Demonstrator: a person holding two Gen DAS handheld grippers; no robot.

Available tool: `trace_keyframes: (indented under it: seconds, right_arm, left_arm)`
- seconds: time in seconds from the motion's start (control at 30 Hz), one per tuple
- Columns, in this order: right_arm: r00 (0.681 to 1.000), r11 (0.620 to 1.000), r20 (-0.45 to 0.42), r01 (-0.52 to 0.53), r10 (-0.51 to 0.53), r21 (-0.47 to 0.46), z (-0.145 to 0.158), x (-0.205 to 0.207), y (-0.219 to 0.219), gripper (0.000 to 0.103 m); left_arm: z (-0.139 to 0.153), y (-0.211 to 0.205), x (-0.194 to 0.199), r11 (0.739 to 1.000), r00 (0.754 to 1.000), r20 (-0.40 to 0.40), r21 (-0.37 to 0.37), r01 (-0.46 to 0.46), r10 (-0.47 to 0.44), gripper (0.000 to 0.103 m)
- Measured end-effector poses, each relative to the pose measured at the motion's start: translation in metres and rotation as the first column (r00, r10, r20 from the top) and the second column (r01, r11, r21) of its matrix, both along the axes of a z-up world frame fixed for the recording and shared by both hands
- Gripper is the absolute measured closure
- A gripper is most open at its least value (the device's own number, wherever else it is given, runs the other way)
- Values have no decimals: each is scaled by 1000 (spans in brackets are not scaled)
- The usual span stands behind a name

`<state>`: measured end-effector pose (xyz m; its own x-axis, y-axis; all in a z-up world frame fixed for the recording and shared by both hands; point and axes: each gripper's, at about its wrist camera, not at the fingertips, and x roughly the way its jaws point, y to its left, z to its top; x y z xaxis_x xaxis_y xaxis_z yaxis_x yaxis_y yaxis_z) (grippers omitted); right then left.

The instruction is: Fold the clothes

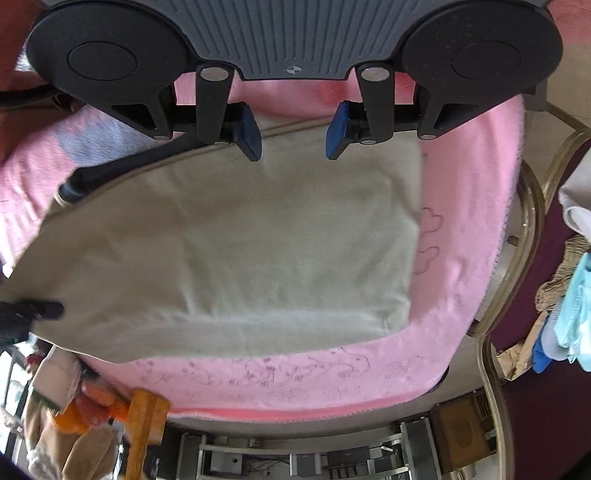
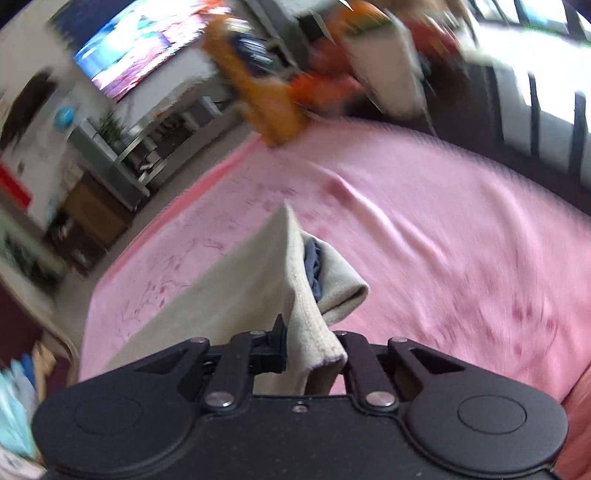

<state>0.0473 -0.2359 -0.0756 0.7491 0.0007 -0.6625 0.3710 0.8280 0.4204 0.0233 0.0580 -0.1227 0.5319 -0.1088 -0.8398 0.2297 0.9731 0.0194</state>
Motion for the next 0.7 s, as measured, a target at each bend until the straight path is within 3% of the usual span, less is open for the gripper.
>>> trace_keyframes:
  seconds: [0.17,0.3,0.4,0.57,0.63,0.7]
  right_arm:
    - [987,964,65,-126,145,-233,44,6,68,92]
    - [934,870,86,-285,346,-403,59,9,149,92]
    - [863,759,36,-422,504,-496,43,12,214,92]
    - [733,554,-182,-630,655,-545,-23,32,287,92]
    - [714,507,-245,-657,656,-558,-44,35,303,92]
    - [712,485,-247,-651,658,-584,-49,33,310,91]
  left_arm:
    - [36,47,-9,996,999,48,-84,15,-11,62]
    - [52,82,-8,995,993,108,-91,-31,41,60]
    - [55,107,-1,988,978,159,-84,-126,138,58]
    - [41,141,10,935,952,78,-224,-274,297,59]
    - [42,147,9,923,943,82,-247,-295,323,59]
    - [42,147,9,917,941,80,-265,-298,329,59]
